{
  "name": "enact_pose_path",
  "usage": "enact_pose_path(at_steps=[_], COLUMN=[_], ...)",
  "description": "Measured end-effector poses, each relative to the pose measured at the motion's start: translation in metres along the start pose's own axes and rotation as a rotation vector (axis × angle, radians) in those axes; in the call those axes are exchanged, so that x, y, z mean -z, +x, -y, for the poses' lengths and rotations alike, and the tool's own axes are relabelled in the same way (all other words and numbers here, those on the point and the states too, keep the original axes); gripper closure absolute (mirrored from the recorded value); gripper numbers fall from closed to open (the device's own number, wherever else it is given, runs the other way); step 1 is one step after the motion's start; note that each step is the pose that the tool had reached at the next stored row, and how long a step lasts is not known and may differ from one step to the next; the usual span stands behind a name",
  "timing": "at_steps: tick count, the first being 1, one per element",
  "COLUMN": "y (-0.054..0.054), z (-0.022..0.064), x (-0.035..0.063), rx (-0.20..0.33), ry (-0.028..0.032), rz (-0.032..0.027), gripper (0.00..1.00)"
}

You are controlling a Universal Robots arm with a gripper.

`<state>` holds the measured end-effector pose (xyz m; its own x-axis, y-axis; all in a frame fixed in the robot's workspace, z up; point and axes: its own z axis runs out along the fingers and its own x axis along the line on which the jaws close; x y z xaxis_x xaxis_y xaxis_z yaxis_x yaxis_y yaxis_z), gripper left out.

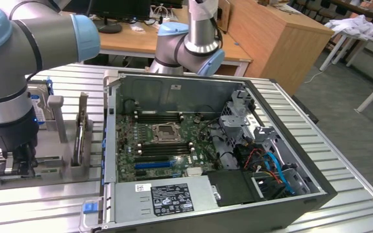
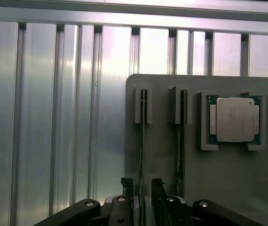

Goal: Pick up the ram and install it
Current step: 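Pick up the ram and move it above insertion slot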

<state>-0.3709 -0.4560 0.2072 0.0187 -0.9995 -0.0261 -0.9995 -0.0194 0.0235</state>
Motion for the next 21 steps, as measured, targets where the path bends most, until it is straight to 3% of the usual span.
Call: enact_pose_path(at_steps=[21], y=[-0.0026], z=[0.0002], x=[-0.0042], rx=[0.000], ry=[-0.0002], rz=[0.0009], gripper=[0.70])
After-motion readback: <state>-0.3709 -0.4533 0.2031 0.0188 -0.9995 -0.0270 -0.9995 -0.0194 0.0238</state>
